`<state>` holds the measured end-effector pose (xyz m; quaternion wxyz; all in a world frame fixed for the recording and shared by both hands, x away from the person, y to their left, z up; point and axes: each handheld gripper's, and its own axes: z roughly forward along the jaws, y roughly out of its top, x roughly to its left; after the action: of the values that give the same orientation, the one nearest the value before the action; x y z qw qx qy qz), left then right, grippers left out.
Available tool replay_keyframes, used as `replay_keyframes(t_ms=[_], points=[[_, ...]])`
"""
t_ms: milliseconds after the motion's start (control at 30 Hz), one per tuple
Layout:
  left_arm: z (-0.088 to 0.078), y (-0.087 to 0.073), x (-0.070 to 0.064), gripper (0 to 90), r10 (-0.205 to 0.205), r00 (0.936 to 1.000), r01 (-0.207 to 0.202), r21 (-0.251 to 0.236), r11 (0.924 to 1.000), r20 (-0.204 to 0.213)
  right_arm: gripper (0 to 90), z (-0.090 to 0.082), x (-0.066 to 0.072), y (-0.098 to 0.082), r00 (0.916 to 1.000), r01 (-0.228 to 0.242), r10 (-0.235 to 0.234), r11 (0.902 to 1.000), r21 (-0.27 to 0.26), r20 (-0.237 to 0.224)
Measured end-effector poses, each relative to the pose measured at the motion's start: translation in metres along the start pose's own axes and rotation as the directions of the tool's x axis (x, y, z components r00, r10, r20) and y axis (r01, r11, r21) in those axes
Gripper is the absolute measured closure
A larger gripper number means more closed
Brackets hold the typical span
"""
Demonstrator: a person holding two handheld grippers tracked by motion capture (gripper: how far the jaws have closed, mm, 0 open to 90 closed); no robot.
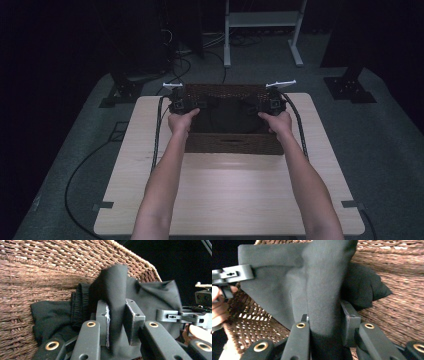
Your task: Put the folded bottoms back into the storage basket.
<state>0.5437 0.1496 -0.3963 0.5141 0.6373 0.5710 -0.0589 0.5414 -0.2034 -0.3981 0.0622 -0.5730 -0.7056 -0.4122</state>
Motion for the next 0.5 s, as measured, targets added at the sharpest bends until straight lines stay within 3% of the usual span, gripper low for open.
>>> replay_keyframes(t_ms=[67,500], points=[[-0.001,0.000,0.000,74.2,0.000,1.0000,0.000,-0.003,1.0000,-0.001,70.7,-0.003,-0.001,0.000,0.9997,0.008,-0.008,1.0000,-0.002,0.025],[-0.023,0.010,-0.001,71.8,-0.007,1.0000,0.007,-0.075,0.9972,0.004,70.4,-0.032,-0.007,0.004,0.9983,-0.014,0.019,0.9967,-0.080,0.056]])
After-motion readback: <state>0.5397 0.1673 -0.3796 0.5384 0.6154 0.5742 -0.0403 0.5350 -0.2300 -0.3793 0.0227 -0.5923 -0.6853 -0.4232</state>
